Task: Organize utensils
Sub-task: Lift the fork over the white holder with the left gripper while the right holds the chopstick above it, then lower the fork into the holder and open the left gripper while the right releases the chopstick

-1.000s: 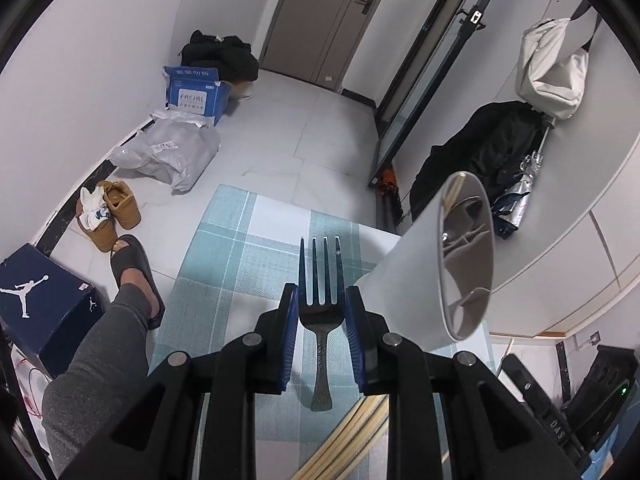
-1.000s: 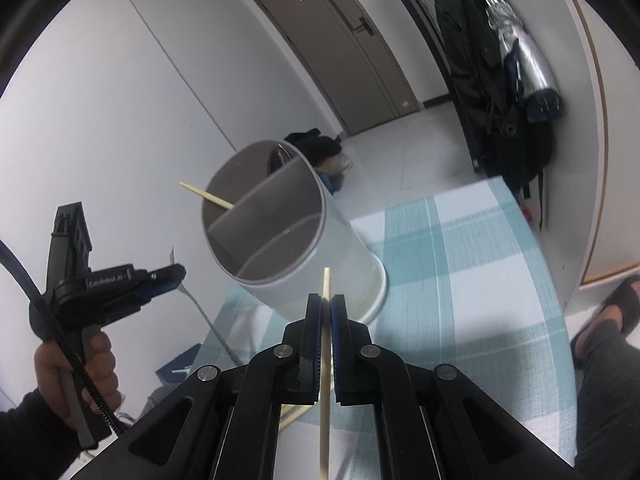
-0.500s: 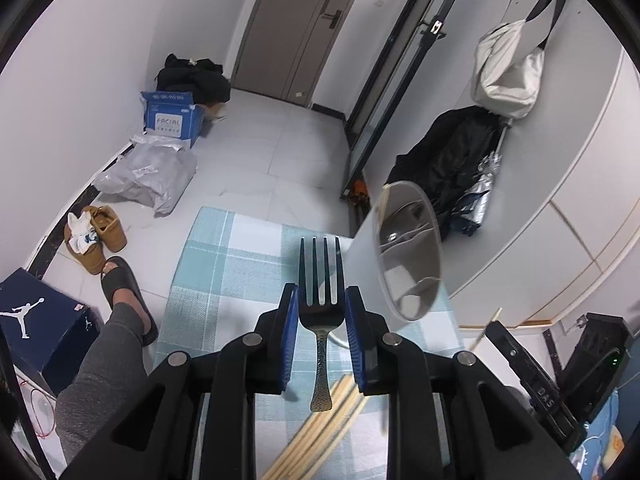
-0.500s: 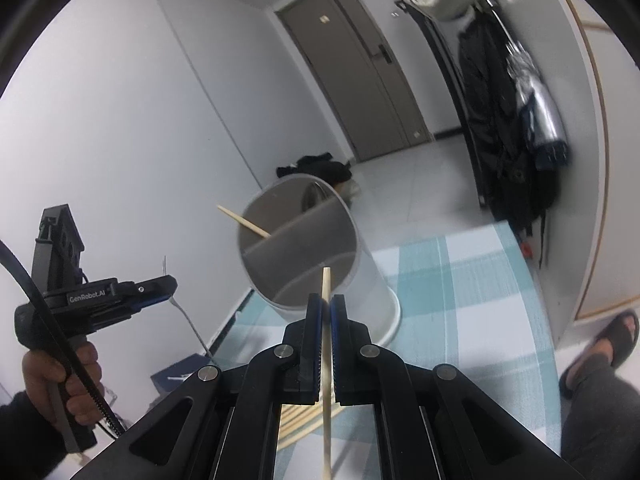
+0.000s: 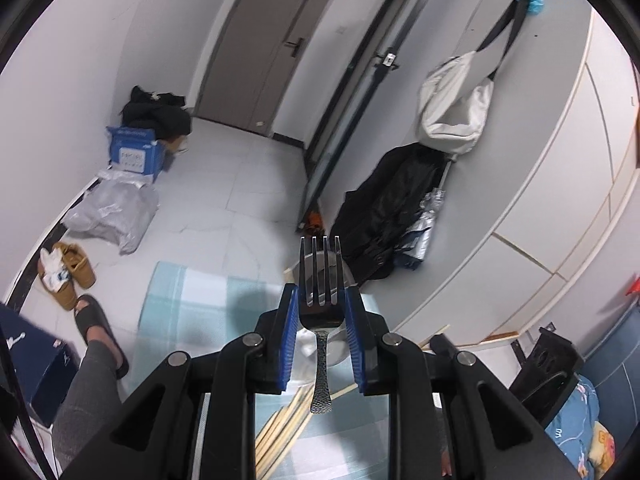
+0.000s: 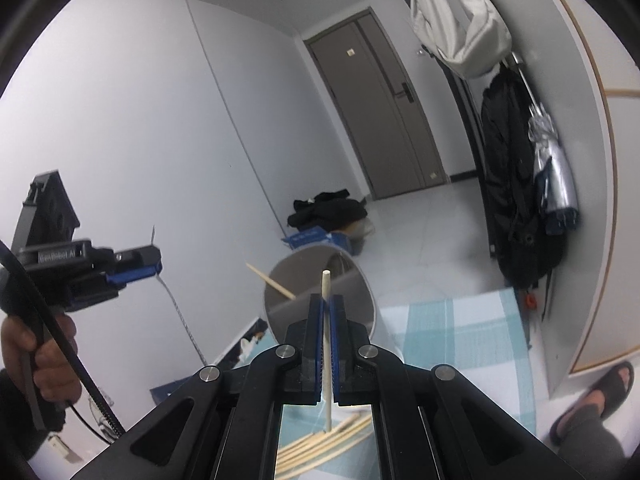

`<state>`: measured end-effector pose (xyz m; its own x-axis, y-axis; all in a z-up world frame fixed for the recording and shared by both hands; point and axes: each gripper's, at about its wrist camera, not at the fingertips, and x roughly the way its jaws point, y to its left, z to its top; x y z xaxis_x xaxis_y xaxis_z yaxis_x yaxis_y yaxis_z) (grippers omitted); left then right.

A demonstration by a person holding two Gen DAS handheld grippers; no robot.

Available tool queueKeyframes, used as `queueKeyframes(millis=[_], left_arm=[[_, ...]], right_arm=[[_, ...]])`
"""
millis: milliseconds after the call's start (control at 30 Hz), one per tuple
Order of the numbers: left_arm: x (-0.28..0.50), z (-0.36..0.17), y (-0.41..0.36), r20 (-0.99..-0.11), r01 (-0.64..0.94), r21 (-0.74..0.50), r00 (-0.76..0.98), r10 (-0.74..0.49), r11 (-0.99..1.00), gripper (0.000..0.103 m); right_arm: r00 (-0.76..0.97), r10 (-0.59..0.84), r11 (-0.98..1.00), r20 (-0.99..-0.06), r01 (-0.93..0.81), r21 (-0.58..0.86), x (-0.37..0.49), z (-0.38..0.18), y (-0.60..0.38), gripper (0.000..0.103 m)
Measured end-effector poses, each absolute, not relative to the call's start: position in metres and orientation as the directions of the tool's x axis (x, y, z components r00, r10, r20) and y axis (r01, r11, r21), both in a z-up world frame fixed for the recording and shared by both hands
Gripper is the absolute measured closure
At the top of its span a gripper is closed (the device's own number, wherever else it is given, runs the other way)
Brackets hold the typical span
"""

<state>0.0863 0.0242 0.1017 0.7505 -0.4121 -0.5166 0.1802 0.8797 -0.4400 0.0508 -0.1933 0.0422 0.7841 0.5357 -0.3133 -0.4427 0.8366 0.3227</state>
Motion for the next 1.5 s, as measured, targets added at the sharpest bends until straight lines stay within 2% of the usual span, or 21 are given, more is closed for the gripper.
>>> queueKeyframes(millis=[67, 267, 433, 667, 933, 1500], left_arm=[[0.09, 0.108, 0.024, -0.489, 0.208, -0.469, 0.748, -0.448, 0.858, 0.085], [0.104, 0.131, 0.02, -0.447, 0.228, -0.477, 0.769, -0.458, 0.849, 0.085], [0.117, 0.146, 0.014, -0.405, 0.234, -0.429, 0.813, -0.418, 0.872, 0.085], [0.136, 0.139, 0.007, -0.411, 0.237, -0.346, 0.831, -0.374, 0.908, 0.085], [0.161, 0.119, 0.016, -0.462, 0.237, -0.319, 0.807, -0.368, 0.918, 0.085], [0.18, 0.093, 0.0, -0.516, 0.305, -0.287, 0.75, -0.415, 0.908, 0.085]], right_arm=[[0.786, 0.538, 0.835, -0.304, -0.45, 0.316, 0.052, 0.05, -0.194, 0.101], [0.79, 0.55, 0.83, -0.271, -0.482, 0.28, 0.054, 0.086, -0.199, 0.101], [0.798, 0.558, 0.825, -0.227, -0.502, 0.261, 0.069, 0.124, -0.203, 0.101], [0.797, 0.569, 0.819, -0.203, -0.529, 0.223, 0.108, 0.156, -0.186, 0.101], [0.777, 0.603, 0.795, -0.181, -0.567, 0.214, 0.145, 0.16, -0.156, 0.101], [0.739, 0.629, 0.777, -0.239, -0.605, 0.174, 0.174, 0.119, -0.132, 0.103]])
